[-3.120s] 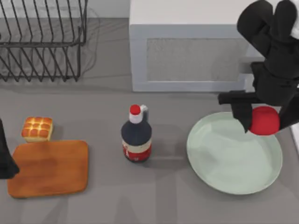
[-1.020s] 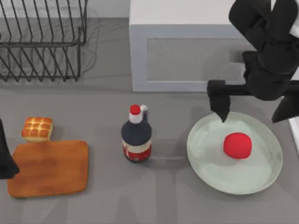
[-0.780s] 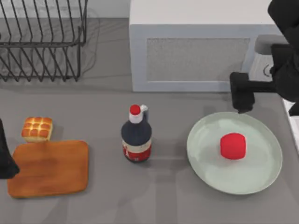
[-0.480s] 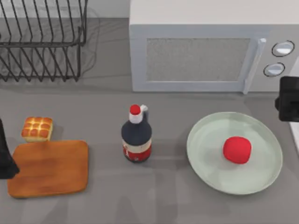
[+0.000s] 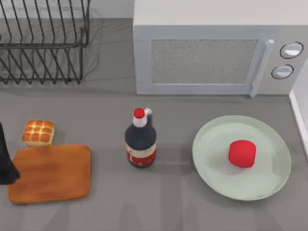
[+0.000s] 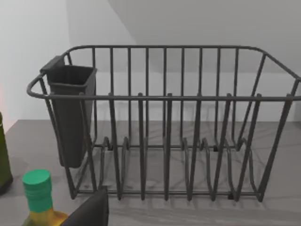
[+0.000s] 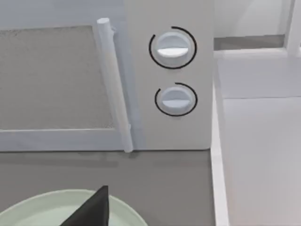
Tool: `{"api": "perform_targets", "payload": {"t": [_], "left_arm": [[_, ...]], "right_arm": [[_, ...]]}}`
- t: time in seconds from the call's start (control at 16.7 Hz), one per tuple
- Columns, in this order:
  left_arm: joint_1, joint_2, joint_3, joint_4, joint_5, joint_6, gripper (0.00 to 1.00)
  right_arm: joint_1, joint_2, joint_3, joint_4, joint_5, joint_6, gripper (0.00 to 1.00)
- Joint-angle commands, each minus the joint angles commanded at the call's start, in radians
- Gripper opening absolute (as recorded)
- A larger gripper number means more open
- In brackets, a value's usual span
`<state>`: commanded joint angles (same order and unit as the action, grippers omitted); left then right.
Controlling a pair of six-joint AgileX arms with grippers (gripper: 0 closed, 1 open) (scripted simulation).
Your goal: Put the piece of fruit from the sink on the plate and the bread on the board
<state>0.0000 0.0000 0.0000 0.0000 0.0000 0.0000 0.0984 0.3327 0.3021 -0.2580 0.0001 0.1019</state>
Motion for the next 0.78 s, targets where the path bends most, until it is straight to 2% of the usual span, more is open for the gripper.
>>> {"api": "perform_targets", "payload": {"t": [0.36,0.78], "left_arm": [[0.0,0.0,0.0,0.0,0.0,0.0,1.0],[0.0,0.0,0.0,0.0,0.0,0.0,1.0]], "right_arm": [[-0.091,-0.312,-0.283,0.24,0.0,-0.095,1.0],[-0.098,-0.333,-0.302,0.258,0.0,-0.102,1.0]]}}
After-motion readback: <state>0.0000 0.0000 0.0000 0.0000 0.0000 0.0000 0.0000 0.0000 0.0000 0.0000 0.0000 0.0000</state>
